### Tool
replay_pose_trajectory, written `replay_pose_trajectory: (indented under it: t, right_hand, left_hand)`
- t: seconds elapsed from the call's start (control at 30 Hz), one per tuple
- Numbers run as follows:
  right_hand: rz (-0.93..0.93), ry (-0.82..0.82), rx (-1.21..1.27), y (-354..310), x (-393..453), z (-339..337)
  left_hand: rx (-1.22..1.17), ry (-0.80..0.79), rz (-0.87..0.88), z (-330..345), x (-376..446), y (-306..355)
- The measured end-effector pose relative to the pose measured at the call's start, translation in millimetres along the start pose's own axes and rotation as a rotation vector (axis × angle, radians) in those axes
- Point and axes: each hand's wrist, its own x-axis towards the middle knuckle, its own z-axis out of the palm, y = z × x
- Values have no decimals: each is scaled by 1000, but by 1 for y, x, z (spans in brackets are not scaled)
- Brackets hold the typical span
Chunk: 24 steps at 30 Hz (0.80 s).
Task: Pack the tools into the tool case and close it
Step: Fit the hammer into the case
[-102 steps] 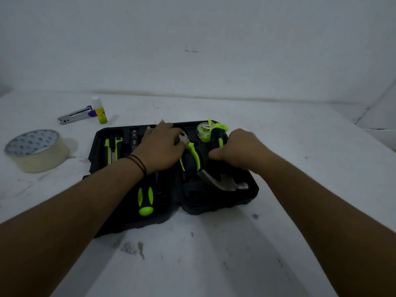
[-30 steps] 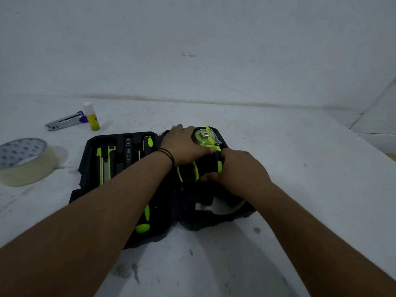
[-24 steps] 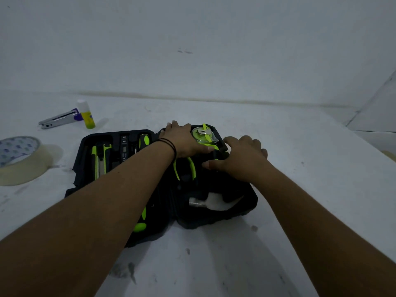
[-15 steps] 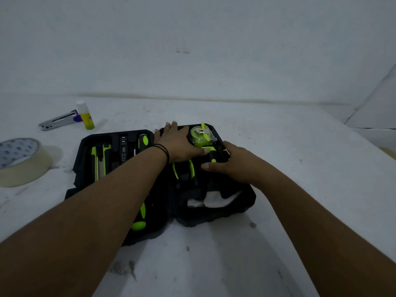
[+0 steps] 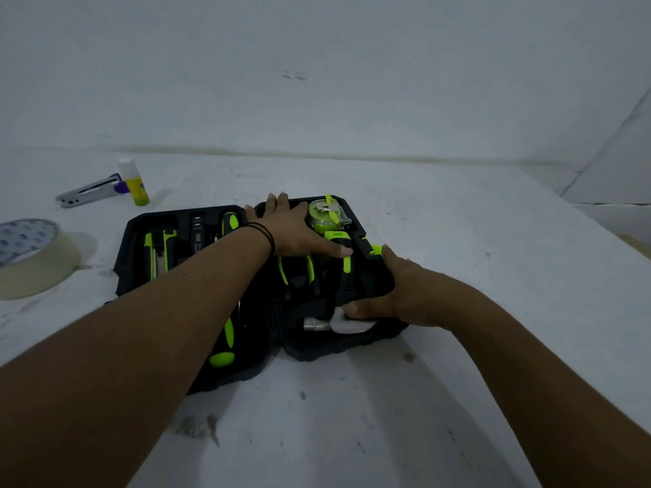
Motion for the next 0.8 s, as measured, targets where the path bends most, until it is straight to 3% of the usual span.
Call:
replay_pose_trajectory:
  t: [0.3,0.5,0.67,0.8]
  right_hand:
    - [-2,76,-9,-4,-13,5]
    - [-360,458,-272,-15,-44,31]
    - [-497,457,-150,-16,-48,47]
    - [-494,427,-140,-17,-51,59]
  left_hand:
    - [21,-2,-19,-5,3,2]
    - [-96,68,-75,-8,11,-2]
    - [-61,64,-95,-6,12,-1]
    - [-132,70,-129,-8,10,3]
